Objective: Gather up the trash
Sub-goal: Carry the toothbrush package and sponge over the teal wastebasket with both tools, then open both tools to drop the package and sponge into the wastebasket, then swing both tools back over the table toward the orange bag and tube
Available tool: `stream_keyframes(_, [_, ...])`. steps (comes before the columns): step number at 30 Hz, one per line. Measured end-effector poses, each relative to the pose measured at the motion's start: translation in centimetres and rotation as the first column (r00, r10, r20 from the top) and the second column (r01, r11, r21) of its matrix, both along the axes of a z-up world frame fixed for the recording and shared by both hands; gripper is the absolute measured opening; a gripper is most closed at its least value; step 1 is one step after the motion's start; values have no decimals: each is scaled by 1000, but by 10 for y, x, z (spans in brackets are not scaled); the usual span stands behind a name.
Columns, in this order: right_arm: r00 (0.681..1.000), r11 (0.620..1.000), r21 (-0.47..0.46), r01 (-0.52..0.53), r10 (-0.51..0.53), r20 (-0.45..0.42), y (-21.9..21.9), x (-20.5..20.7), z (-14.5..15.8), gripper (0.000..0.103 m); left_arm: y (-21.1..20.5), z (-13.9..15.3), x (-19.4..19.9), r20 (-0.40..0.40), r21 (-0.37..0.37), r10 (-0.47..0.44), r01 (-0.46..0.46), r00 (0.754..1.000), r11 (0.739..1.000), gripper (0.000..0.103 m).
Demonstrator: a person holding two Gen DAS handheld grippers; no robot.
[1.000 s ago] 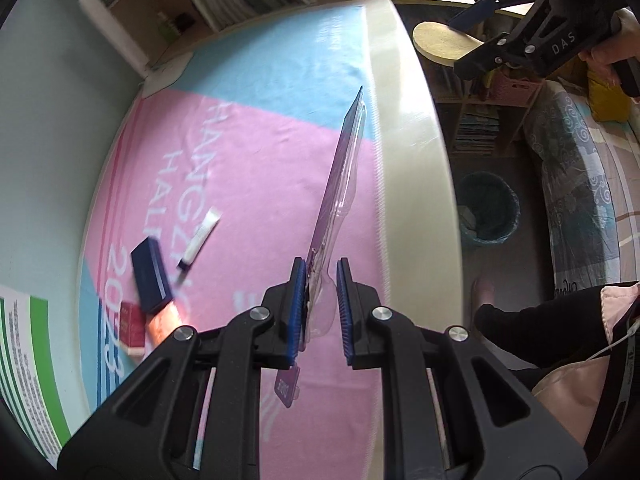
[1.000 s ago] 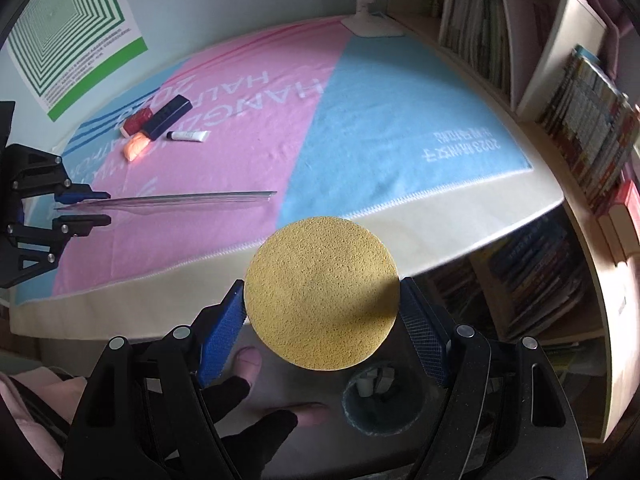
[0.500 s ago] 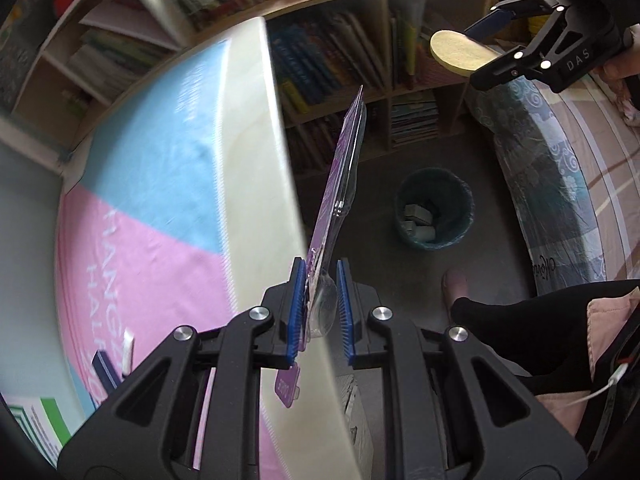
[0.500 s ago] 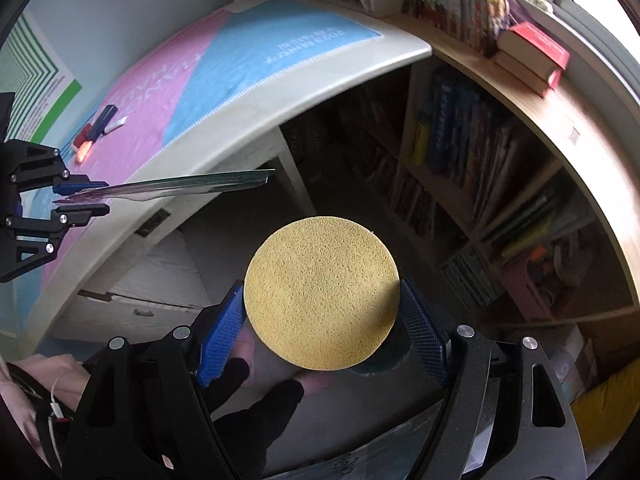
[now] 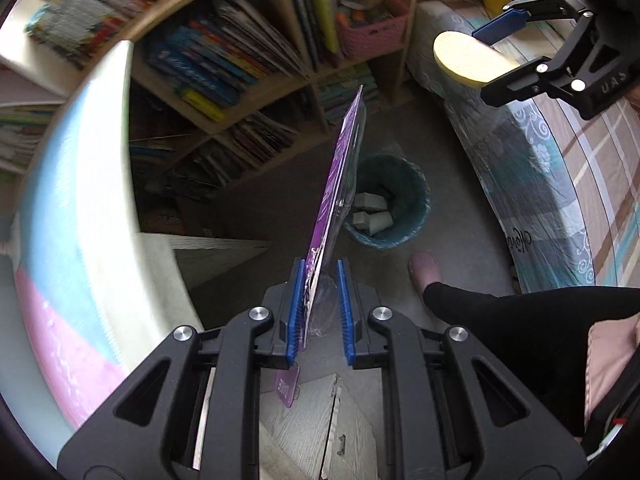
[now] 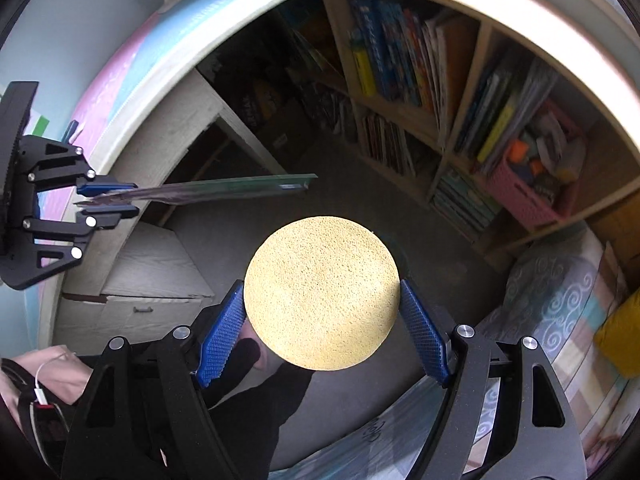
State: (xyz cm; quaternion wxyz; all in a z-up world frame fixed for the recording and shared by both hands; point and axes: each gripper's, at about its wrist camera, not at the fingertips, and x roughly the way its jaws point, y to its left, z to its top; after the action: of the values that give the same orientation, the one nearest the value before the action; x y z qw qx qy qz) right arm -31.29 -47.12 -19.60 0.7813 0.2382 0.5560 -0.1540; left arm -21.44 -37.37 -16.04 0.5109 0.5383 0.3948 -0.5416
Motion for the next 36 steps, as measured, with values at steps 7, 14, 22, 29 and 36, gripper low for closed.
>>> stream_keyframes(7, [1000,998,65,11,-10,-13,-8,-6,-29,76,-25,-34,-18,-15,77,-30,31,999,997,14])
stream_keyframes(14, [1000,997,83,-7,9,-23,-18,-2,-41,79,-39,-51,-29,15,99,-68,66,998,993,53])
stream_keyframes(22, [1000,996,85,16,-13,-27,-31,-10,-43,88,-56,-51,-41,2,81,-86,85,996,993,64])
stream_keyframes(29, [999,996,85,41,-39,-27,-29,-23,-40,88,-52,-42,-42,-4,61,-71,71,997,996,64])
stream_keyframes(36, [999,995,82,49,-47,-21,-27,-26,-37,88,-43,-32,-36,-9,45,-34,34,999,998,65])
